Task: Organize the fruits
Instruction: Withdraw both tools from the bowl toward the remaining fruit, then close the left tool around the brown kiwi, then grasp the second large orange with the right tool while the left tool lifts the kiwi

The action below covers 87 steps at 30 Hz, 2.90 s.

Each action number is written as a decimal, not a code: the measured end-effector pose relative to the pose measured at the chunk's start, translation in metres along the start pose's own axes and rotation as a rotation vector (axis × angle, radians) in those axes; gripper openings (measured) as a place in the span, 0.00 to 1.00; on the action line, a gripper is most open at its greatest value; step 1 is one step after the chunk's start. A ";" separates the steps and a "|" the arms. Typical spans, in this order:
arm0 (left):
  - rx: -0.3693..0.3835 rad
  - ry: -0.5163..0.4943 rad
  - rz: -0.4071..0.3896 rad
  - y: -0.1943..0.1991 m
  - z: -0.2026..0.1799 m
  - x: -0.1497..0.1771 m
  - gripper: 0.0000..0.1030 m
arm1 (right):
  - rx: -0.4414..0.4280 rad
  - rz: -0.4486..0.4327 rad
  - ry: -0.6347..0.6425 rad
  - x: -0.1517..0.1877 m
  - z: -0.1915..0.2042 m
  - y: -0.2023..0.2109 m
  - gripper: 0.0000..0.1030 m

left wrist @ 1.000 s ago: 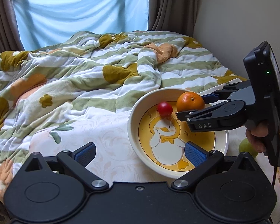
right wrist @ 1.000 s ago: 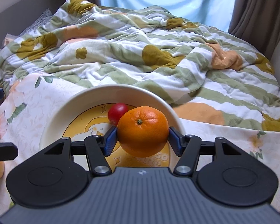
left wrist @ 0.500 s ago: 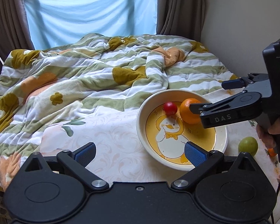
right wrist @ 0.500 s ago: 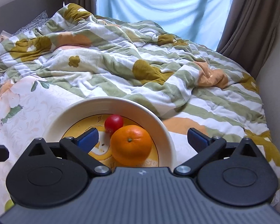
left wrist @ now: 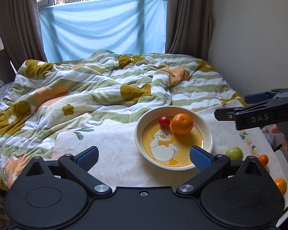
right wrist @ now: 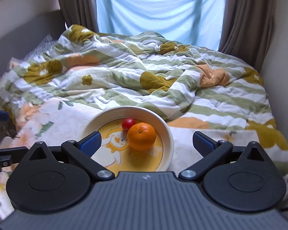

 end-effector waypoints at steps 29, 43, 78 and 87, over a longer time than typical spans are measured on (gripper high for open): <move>-0.028 0.022 -0.072 0.051 -0.099 0.082 1.00 | 0.178 -0.051 -0.104 0.139 -0.058 0.167 1.00; -0.030 0.056 0.048 -0.030 -0.112 0.110 0.99 | 0.244 0.058 -0.288 0.227 -0.052 0.143 1.00; -0.042 0.087 0.178 -0.095 -0.111 0.128 0.68 | 0.275 0.169 -0.383 0.259 -0.057 0.088 0.95; -0.034 0.079 0.166 -0.085 -0.109 0.137 0.68 | 0.285 0.168 -0.367 0.256 -0.059 0.082 0.76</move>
Point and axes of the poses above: each gripper's, at about its wrist camera, not at the fingertips, and y roughly against the way its jaws point, z to its left, x to its underside, the point moved 3 cm from there along -y, roughly the way its jaws point, and after that the axes turned 8 degrees about y, right-handed, at the moved point
